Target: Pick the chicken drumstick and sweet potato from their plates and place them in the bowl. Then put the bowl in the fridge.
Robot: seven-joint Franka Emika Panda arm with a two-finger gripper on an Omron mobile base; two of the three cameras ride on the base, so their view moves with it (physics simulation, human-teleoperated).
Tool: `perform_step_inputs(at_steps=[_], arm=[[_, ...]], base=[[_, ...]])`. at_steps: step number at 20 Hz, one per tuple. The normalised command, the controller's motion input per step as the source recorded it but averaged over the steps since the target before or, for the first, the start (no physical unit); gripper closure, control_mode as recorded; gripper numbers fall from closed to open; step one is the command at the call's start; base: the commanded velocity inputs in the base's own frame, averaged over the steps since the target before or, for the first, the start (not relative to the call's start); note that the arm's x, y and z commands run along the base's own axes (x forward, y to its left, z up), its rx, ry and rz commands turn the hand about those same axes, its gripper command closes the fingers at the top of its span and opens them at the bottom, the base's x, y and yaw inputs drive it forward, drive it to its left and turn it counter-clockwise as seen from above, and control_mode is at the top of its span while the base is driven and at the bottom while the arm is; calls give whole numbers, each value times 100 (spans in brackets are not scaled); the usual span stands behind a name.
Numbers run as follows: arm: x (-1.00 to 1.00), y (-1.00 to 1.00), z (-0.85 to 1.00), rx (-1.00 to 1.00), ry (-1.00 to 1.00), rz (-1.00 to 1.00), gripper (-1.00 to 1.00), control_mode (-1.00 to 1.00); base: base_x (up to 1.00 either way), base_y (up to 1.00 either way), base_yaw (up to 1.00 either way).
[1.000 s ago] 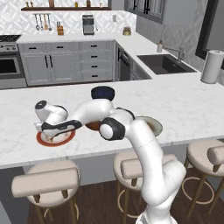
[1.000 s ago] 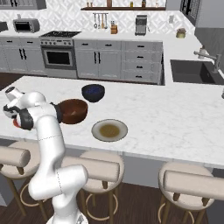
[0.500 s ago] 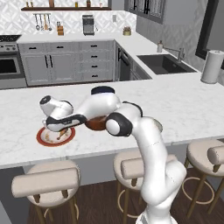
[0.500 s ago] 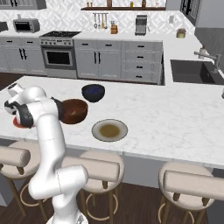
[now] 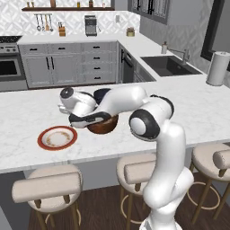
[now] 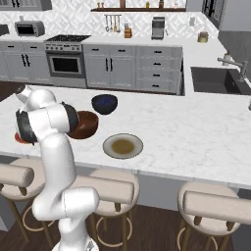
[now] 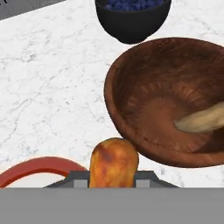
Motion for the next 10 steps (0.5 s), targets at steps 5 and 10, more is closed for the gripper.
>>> perform_step_inputs(at_steps=[5, 10], arm=[[54, -95, 90, 14, -5, -19, 100, -100], [70, -100, 27, 13, 24, -19, 100, -100]], base=[[0, 0, 0], [0, 0, 0]])
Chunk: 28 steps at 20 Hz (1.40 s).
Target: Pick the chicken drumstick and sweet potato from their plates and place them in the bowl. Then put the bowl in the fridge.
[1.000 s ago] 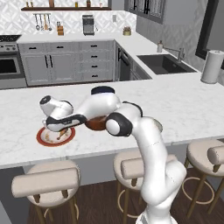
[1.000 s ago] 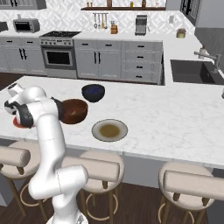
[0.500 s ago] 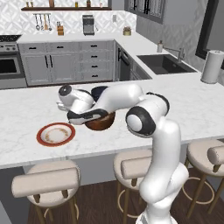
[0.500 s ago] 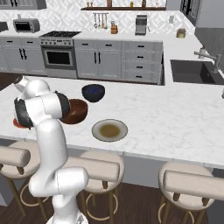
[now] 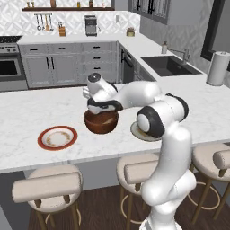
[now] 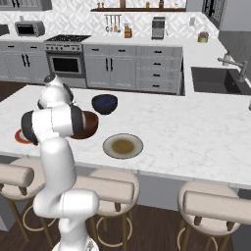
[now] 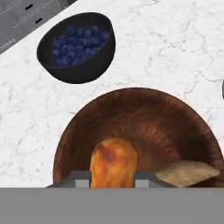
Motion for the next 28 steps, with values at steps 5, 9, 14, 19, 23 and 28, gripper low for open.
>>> perform_step_inputs(at_steps=[5, 9, 14, 19, 23, 28], arm=[[62, -45, -88, 0, 35, -5, 100, -100], [54, 20, -43, 0, 12, -5, -100, -100], [14, 16, -1, 0, 0, -5, -100, -100], [-28, -37, 18, 2, 0, 0, -100, -100], [-99, -100, -9, 15, 0, 4, -100, -100], [-56, -60, -42, 28, 0, 20, -100, -100]], base=[[0, 0, 0], [0, 0, 0], [0, 0, 0], [0, 0, 0], [0, 0, 0], [0, 0, 0]])
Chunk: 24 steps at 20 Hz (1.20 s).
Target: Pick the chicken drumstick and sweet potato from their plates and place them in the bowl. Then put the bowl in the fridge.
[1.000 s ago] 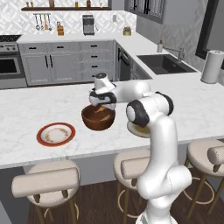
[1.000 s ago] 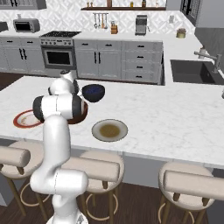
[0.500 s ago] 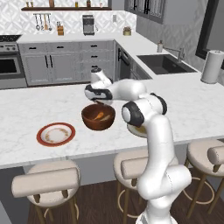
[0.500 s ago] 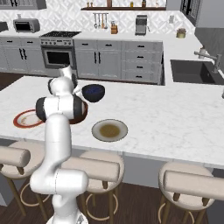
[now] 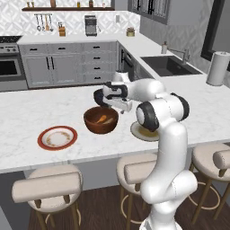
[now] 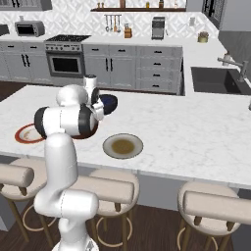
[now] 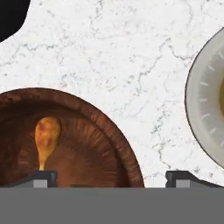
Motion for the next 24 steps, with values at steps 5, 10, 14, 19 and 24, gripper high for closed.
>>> perform_step_inputs(at_steps=[5, 10, 14, 19, 24], arm=[[-1, 11, -56, 14, 0, 17, -100, -100], [0, 46, -34, 1, 0, 7, 100, -100], [0, 9, -4, 0, 0, 0, 100, -100], [-7, 0, 6, 0, -2, 0, 100, -100], [-74, -18, 64, 0, -7, -6, 100, -100]], base=[[0, 0, 0], [0, 0, 0], [0, 0, 0], [0, 0, 0], [0, 0, 0]])
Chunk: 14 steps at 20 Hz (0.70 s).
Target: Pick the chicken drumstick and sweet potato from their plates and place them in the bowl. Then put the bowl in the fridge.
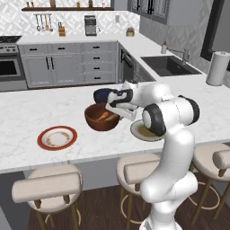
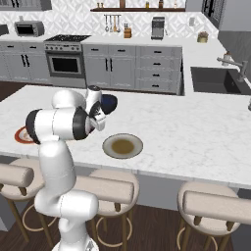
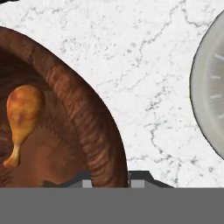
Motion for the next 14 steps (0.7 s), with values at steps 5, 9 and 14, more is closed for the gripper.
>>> perform_step_inputs(at_steps=[5, 9, 14], arm=[[-100, -74, 100, 3, -8, -16, 100, -100], [-100, -94, 99, 0, -11, -6, 100, -100], [-100, -62, 60, 0, -4, -5, 100, -100]], base=[[0, 0, 0], [0, 0, 0], [0, 0, 0]])
